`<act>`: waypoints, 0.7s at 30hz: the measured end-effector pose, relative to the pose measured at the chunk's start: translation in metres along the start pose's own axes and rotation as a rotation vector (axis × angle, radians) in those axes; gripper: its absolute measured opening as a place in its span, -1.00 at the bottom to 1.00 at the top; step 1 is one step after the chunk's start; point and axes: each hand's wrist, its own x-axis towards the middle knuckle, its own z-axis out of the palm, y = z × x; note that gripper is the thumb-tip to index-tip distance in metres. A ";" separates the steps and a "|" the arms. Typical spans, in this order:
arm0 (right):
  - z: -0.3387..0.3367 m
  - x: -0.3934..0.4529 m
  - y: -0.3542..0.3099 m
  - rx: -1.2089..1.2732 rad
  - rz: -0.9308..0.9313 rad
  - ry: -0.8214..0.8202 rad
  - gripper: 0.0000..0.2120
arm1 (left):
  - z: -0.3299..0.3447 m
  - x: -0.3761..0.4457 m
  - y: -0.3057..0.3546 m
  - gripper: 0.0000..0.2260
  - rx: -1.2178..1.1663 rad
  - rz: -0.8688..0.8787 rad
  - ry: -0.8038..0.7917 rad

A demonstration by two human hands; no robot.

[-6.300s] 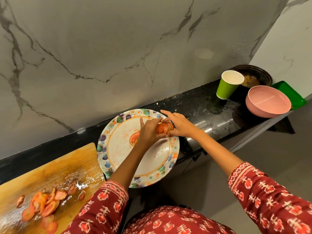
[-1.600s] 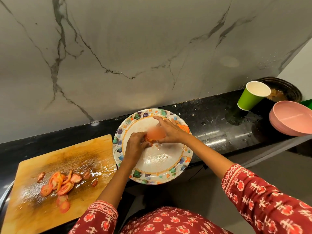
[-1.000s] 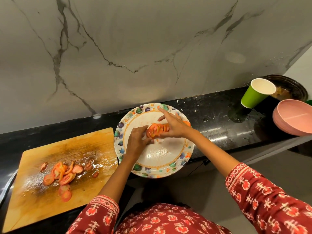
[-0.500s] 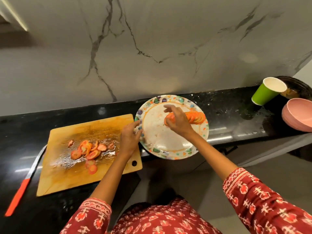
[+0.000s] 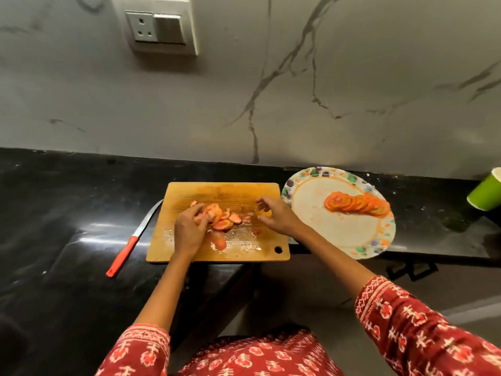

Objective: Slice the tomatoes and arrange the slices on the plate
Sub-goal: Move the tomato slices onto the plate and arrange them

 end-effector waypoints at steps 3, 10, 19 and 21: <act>0.010 0.012 -0.015 -0.039 -0.014 -0.057 -0.65 | -0.011 -0.003 -0.010 -0.70 0.001 -0.028 -0.020; 0.034 0.035 -0.048 -0.058 -0.025 -0.102 -0.69 | -0.023 -0.001 -0.022 -0.70 0.027 -0.028 -0.053; 0.052 0.064 -0.081 -0.174 0.101 -0.108 -0.65 | -0.027 0.014 -0.024 -0.65 0.051 -0.022 -0.112; 0.054 0.070 -0.083 -0.143 0.153 -0.129 -0.65 | -0.025 0.016 -0.026 -0.63 0.040 -0.005 -0.134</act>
